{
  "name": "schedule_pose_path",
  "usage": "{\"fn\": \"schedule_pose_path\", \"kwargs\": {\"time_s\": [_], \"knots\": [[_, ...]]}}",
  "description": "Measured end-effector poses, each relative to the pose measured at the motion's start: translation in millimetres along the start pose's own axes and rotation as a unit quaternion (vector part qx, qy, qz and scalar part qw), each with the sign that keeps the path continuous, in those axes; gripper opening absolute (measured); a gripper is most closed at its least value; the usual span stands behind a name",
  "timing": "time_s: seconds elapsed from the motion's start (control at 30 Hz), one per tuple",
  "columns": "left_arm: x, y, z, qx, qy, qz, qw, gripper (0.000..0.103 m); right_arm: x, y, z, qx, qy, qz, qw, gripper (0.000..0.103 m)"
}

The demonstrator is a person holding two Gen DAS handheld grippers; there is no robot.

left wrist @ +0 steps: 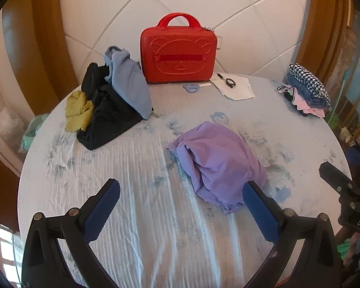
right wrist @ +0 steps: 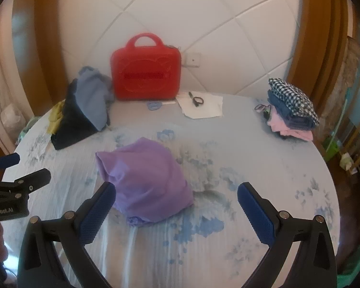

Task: Fold clothes
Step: 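Move both grippers toward the crumpled lavender T-shirt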

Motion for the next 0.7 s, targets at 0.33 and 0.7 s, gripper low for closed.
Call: {"fn": "schedule_pose_path", "kwargs": {"time_s": [0.33,0.7], "knots": [[7,-3,-2,0.013,-0.016,-0.003,0.9998,0.103,-4,-1,-7,0.013,-0.043,-0.034,0.998,0.103],[12,-4,-8,0.017,-0.017,0.002,0.9997,0.103,-5,0,-14,0.025,-0.043,-0.034,0.998,0.103]]}}
Point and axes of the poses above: each gripper's, at about its wrist camera, not at the fingertips, and z roughly against the way its jaws point, x to its left, y to its underside, the point moved 7 cm from there along -z, roughly the way its jaws point, and after that the axes turned 10 degrees about z, right-handed, at the moved point
